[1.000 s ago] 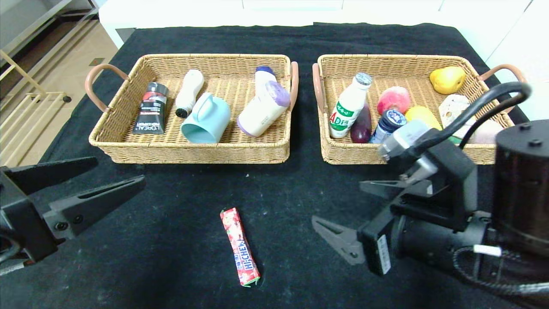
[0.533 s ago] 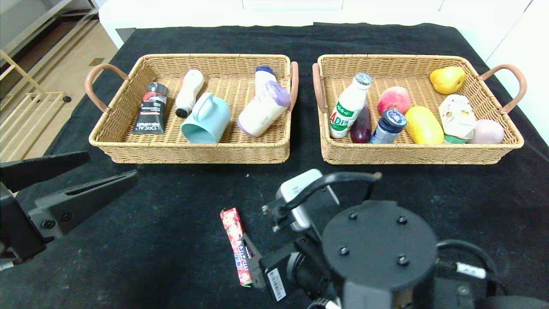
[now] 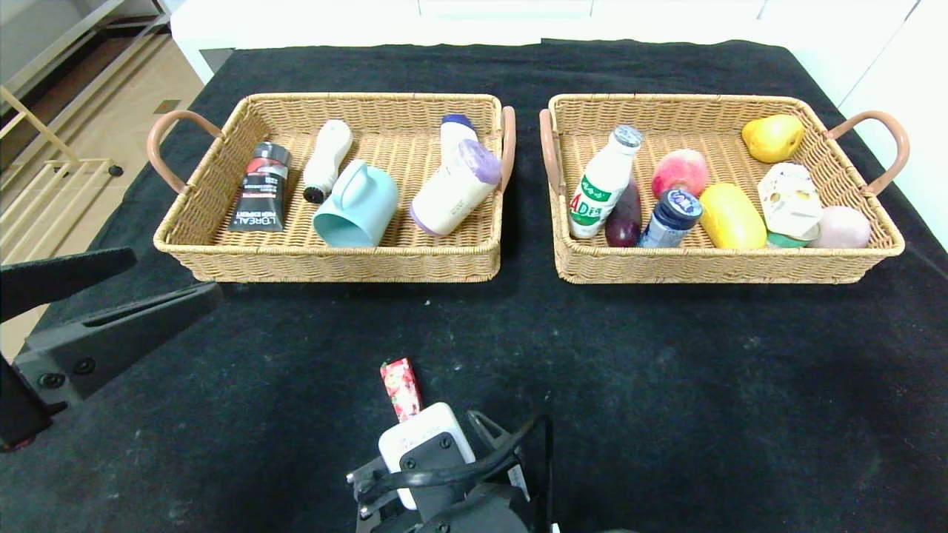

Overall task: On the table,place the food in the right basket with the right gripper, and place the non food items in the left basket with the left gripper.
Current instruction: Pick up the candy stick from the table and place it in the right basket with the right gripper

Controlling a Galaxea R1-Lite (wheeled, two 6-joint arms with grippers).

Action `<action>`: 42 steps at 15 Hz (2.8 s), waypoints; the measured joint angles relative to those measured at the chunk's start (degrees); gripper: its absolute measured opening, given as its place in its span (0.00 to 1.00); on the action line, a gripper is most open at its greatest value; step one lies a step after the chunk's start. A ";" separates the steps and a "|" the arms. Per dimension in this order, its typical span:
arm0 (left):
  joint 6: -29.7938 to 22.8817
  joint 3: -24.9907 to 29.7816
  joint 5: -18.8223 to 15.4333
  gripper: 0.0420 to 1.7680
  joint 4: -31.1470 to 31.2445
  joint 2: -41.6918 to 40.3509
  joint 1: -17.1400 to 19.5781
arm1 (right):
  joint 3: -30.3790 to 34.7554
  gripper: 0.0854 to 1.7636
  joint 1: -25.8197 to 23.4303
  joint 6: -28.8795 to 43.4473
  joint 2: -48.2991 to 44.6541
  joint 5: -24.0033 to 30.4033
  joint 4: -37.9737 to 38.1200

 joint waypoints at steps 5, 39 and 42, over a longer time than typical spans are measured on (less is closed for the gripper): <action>0.00 -0.02 -0.24 0.97 0.06 -0.05 -0.06 | -2.36 0.97 -0.66 -0.22 4.27 -3.21 -2.34; 0.00 1.05 -0.46 0.97 0.13 0.94 -2.36 | 9.29 0.27 -23.15 -5.49 -21.00 -3.28 -4.60; 0.02 1.11 -0.49 0.97 0.11 0.94 -2.45 | 8.44 0.27 -28.34 -6.11 -24.02 -1.52 -4.49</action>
